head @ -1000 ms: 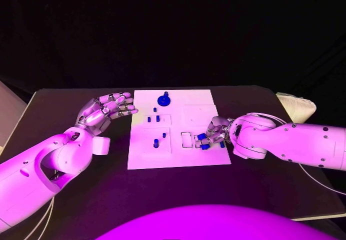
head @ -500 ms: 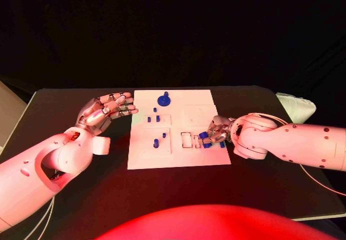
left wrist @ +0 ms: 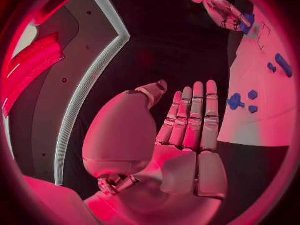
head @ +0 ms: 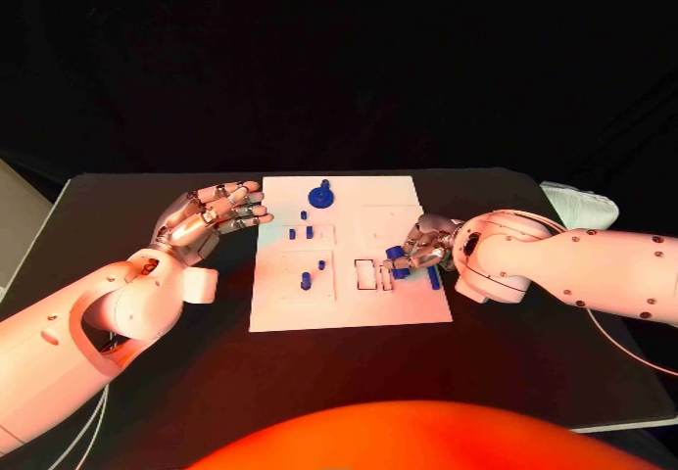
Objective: Assemble the parts on the task board
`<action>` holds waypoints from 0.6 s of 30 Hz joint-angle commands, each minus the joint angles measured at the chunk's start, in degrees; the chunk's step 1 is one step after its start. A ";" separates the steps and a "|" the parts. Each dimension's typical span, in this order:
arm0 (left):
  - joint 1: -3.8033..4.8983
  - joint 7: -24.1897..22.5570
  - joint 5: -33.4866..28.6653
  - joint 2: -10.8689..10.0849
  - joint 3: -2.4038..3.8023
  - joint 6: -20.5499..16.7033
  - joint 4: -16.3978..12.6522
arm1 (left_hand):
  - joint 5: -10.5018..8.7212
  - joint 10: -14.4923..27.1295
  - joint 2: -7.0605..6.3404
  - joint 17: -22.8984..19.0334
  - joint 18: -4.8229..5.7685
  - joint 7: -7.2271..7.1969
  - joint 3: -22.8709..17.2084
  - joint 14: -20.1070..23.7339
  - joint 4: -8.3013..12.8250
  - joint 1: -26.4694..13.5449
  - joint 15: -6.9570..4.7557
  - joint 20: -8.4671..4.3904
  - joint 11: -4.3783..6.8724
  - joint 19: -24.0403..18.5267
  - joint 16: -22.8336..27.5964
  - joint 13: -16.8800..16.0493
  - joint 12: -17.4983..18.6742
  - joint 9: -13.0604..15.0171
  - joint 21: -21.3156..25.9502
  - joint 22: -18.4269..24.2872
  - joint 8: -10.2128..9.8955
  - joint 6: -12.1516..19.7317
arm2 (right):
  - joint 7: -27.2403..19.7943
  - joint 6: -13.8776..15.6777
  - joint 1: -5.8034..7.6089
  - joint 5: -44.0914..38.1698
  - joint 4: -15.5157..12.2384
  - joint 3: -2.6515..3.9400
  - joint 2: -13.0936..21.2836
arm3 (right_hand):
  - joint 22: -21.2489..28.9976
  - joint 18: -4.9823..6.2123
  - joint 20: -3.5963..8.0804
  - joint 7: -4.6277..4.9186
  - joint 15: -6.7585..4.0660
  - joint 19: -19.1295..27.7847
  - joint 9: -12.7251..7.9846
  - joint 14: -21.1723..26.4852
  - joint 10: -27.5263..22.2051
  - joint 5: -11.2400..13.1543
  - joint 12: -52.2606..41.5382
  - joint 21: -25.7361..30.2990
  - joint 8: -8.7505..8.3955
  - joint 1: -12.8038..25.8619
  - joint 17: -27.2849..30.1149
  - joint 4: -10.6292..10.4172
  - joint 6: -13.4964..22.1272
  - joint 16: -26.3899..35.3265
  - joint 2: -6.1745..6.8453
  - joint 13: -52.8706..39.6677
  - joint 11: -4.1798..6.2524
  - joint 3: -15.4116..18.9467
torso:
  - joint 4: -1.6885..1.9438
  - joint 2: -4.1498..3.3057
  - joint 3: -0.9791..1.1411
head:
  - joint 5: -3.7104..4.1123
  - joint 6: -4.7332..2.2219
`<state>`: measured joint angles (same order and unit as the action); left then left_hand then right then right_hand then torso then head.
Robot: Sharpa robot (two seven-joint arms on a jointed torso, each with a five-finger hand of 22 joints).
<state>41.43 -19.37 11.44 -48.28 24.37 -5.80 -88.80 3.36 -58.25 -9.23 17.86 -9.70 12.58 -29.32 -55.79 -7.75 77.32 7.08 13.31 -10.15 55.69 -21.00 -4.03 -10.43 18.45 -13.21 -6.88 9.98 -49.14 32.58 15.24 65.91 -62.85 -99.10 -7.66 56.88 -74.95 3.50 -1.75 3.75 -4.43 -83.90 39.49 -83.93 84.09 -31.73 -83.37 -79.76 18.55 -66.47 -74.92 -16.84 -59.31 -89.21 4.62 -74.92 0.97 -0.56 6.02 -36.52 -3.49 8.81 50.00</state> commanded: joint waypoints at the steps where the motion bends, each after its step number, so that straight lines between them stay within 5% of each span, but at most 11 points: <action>1: -0.03 0.26 -0.66 0.15 0.03 1.07 -0.10 | -0.23 0.23 0.43 0.10 -0.70 1.12 0.16 -0.23 -0.13 -0.24 0.20 -0.03 -0.02 0.47 0.30 -0.10 -0.30 -0.05 0.25 0.06 0.40 0.20 | 0.03 -1.69 0.20 3.57 -0.12 -0.01 -1.09 | -6.77 -1.06 0.52 -0.77 -0.47 -3.04 -0.03 -5.78 2.61 1.04 -0.16 -0.25 0.29 0.39 -13.71 0.06 -1.08 -0.18 -0.70 -10.27 0.28 -0.52 | 0.06 -0.01 0.01 | -0.08 -0.05; 18: -0.03 0.74 -0.69 0.29 0.03 1.18 -0.48 | -0.22 0.27 0.56 0.18 -0.70 1.11 0.19 -0.23 -0.31 -0.34 0.21 -0.02 -0.03 0.50 0.37 -0.10 -0.32 -0.08 0.33 0.11 0.44 0.23 | 0.31 -4.35 -0.86 0.74 3.46 -0.29 -6.88 | -6.90 -1.08 0.56 -0.86 -0.51 -3.04 0.06 -5.78 2.57 3.11 0.10 -0.27 0.51 2.30 -13.72 0.03 -1.44 -0.18 -0.98 -10.18 0.34 -1.04 | 0.14 -0.04 -0.09 | -0.67 0.00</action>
<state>41.42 -18.53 11.09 -48.05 24.37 -5.72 -89.17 3.36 -58.26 -9.01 17.95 -9.71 12.59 -29.28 -55.79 -7.79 77.09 7.08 13.31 -10.14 55.70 -21.00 -4.08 -10.43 18.46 -13.21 -6.86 10.21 -49.15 32.63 12.11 65.19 -60.27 -95.91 -7.90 50.18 -74.94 3.50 -1.54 3.69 -4.41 -84.11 39.71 -83.93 84.09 -28.81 -83.37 -79.98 19.45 -64.80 -74.91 -16.76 -59.37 -89.20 3.49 -74.91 0.95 -1.28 6.19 -36.54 -3.57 8.18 50.00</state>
